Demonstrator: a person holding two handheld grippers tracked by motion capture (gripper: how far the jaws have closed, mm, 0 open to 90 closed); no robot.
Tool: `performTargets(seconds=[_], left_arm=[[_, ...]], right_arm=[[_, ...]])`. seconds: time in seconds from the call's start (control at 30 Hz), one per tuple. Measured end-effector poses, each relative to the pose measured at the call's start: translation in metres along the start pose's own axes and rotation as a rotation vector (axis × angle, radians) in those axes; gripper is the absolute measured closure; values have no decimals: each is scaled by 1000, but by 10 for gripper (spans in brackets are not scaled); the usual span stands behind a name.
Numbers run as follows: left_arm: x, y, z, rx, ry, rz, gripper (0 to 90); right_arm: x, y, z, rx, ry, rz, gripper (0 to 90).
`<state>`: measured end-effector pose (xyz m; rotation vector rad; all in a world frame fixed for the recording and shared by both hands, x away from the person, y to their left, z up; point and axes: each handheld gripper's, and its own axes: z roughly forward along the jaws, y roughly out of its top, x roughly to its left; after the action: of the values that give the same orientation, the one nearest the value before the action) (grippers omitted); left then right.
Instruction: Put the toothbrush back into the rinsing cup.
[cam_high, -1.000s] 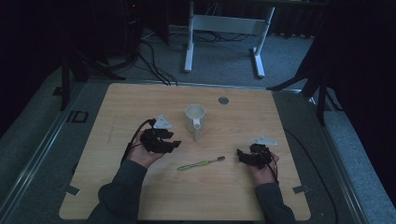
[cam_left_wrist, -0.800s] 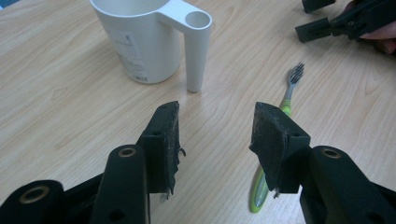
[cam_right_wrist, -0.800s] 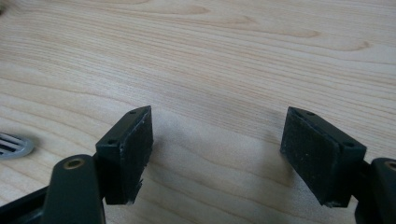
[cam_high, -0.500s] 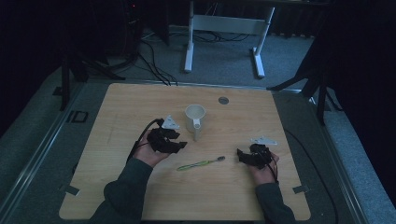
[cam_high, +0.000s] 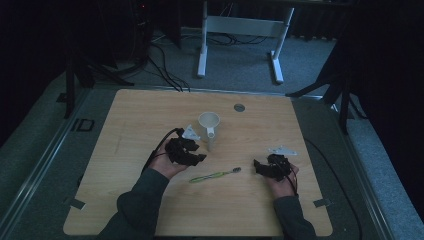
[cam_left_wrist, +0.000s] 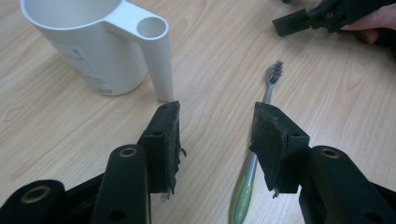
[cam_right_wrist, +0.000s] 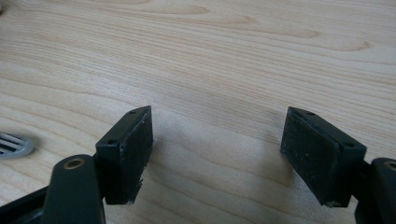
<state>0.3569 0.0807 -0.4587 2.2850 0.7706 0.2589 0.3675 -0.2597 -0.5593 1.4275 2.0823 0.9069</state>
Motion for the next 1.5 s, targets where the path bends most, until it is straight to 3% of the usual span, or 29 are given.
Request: performTargets(seconds=[0.8,1.5], left_arm=[[-5,17,12,36,-59,66,531],[-11,20,30,120,-80,113,538]], right_arm=[[0,0,0,0,0,-2,247],[0,0,0,0,2,-3,247]])
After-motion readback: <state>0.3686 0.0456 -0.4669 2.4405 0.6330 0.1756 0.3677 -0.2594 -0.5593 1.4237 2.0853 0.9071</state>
